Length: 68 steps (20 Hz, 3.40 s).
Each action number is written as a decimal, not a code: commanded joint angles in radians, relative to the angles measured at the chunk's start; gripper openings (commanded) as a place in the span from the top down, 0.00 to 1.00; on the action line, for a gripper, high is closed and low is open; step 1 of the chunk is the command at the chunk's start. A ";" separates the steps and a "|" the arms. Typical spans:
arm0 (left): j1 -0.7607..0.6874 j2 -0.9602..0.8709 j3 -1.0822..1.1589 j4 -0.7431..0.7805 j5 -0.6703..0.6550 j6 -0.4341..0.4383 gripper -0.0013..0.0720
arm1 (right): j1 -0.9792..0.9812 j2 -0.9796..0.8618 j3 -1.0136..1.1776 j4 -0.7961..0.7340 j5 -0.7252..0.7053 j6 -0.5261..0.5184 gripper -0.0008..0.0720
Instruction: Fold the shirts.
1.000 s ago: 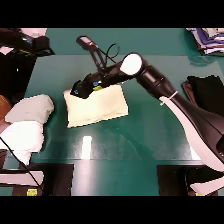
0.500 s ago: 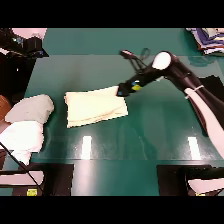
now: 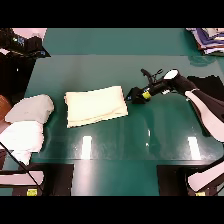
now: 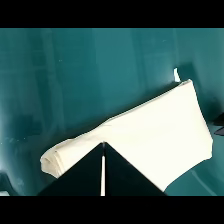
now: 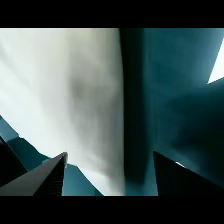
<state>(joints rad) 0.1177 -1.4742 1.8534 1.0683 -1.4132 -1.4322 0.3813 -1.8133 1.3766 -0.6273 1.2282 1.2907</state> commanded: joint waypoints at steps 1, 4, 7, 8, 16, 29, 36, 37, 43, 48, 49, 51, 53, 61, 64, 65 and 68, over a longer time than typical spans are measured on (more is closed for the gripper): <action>0.000 -0.001 0.001 -0.001 0.000 0.000 0.95 | 0.058 -0.094 0.084 0.102 0.002 -0.024 0.13; 0.000 -0.001 0.001 -0.001 -0.002 0.000 0.95 | 0.127 -0.161 0.201 0.109 0.002 -0.023 0.14; 0.000 -0.001 0.001 -0.002 -0.020 0.000 0.95 | 0.159 -0.212 0.278 0.108 0.004 -0.024 0.50; 0.000 -0.001 0.001 -0.002 -0.027 0.000 0.95 | 0.164 -0.215 0.289 0.105 0.000 -0.025 0.69; -0.172 -0.001 0.001 0.002 -0.039 0.019 0.95 | -0.082 -0.034 0.310 0.022 -0.004 -0.037 0.96; -0.498 -0.001 0.001 0.003 0.172 0.026 0.95 | -0.919 0.239 0.310 -0.176 -0.008 0.037 0.96; -0.498 -0.005 0.001 0.005 0.193 0.026 0.95 | -0.978 0.243 0.476 -0.020 0.011 0.036 0.97; -0.498 -0.005 0.001 0.005 0.188 0.026 0.95 | -0.978 0.252 0.521 -0.023 0.042 0.037 0.97; -0.498 -0.005 0.001 0.005 0.166 0.027 0.95 | -0.988 0.366 0.580 -0.305 0.158 0.082 0.97; -0.498 -0.005 0.001 0.005 0.131 0.053 0.95 | -1.085 0.462 0.400 -0.319 0.254 0.097 0.96; -0.498 -0.005 0.001 0.005 0.129 0.053 0.95 | -1.110 0.485 0.346 -0.320 0.271 0.096 0.96; -0.498 -0.005 0.001 0.005 0.130 0.053 0.95 | -1.173 0.533 0.229 -0.325 0.294 0.078 0.96; -0.498 -0.005 0.001 0.005 0.130 0.053 0.95 | -1.229 0.577 0.132 -0.395 0.322 0.070 0.96; -0.498 -0.005 0.001 0.004 0.121 0.072 0.95 | -1.376 0.673 -0.041 -0.467 0.319 0.071 0.20; -0.498 -0.005 0.001 0.004 0.124 0.077 0.95 | -1.292 0.700 -0.042 -0.341 0.285 0.071 0.20; -0.498 -0.005 0.001 0.005 0.128 0.079 0.95 | -1.240 0.706 -0.042 -0.307 0.284 0.071 0.20; -0.497 -0.005 0.001 0.003 0.120 0.078 0.95 | -1.019 0.716 -0.042 -0.265 0.277 0.071 0.21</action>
<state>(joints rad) -0.3801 -1.4788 1.8534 1.0725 -1.2869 -1.3563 -0.7895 -1.1107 1.3388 -0.9611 1.5173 1.3621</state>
